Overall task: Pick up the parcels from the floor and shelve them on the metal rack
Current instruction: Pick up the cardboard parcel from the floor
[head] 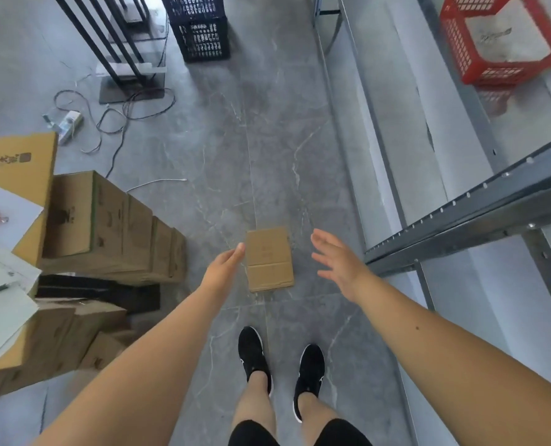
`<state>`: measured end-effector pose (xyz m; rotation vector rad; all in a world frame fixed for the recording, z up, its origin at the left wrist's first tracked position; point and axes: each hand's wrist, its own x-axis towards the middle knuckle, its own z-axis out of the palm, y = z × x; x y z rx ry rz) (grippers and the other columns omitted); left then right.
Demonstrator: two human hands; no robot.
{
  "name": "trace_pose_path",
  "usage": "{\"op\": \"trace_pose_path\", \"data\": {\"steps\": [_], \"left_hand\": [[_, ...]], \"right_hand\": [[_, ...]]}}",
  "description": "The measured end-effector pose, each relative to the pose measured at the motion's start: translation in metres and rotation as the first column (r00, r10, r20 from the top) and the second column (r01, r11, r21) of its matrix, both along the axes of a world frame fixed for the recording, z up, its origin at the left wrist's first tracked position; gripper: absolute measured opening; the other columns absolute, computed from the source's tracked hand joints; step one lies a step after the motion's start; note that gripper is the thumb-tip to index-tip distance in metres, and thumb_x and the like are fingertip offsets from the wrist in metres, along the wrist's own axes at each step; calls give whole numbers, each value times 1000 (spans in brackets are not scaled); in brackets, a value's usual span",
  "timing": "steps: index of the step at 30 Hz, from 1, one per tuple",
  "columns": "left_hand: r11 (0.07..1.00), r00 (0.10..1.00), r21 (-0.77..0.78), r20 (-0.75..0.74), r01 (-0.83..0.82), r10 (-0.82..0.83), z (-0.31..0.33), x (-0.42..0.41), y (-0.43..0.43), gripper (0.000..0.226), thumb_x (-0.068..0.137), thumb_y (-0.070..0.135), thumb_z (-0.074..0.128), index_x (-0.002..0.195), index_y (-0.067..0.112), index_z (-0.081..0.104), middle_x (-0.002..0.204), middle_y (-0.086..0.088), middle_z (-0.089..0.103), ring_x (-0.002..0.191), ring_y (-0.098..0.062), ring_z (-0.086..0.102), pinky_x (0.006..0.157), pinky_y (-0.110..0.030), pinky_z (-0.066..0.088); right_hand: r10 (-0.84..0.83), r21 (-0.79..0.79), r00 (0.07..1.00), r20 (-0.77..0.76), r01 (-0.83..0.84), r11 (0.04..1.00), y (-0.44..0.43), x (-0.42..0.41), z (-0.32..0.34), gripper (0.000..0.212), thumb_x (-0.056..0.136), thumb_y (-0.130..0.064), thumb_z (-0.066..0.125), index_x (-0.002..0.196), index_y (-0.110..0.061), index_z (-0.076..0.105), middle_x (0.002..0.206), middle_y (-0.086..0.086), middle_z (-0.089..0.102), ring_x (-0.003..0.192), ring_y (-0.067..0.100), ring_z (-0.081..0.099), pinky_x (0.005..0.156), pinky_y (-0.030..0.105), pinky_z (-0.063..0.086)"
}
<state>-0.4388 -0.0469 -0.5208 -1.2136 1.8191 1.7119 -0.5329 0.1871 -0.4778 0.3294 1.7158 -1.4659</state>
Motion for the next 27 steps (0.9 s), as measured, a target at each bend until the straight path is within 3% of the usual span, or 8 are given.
{"op": "trace_pose_path", "data": {"steps": [3,10,14,17,22,27], "left_hand": [[996,997,-53,27,78,-77,-38,0,-6,74,99,65,52,155,17,49,159,-6,50,148,-28,44,107,-39,34],[975,970,-63,136,211,-201,-121,-1,-16,76,100,67,47,157,16,46,159,-6,51,146,-27,46,98,-34,34],[959,950,-87,189,268,-249,-168,3,-23,80,99,71,44,158,17,45,161,-5,49,147,-28,45,107,-38,36],[951,935,-60,214,302,-284,-204,8,-25,80,97,71,47,159,20,44,161,-4,49,146,-27,48,100,-33,37],[966,940,-53,248,254,-234,-260,9,-20,81,97,71,50,161,23,37,163,-6,45,147,-29,46,101,-35,35],[981,957,-28,227,192,-180,-306,-3,-16,80,98,69,49,162,22,36,166,-4,42,150,-28,42,115,-43,35]], "right_hand": [[-14,35,1000,-3,15,999,-12,-1,-33,63,103,-47,56,158,-23,39,160,1,45,143,25,46,119,55,37],[-44,106,998,50,39,994,-28,-8,-110,59,104,-44,57,157,-22,42,157,-1,48,142,24,48,118,53,39],[-109,129,990,95,96,987,-33,-11,-157,54,104,-42,57,154,-24,46,144,-5,52,135,20,50,116,52,41],[-164,137,979,119,147,980,-33,-15,-193,54,104,-41,58,154,-24,48,139,-8,52,134,21,51,116,52,41],[-186,177,973,137,161,971,-36,-23,-250,53,103,-41,60,152,-25,50,138,-9,52,132,19,52,115,51,43],[-183,203,971,152,150,968,-44,-31,-298,53,102,-40,62,151,-24,51,138,-8,55,130,19,52,112,48,43]]}}
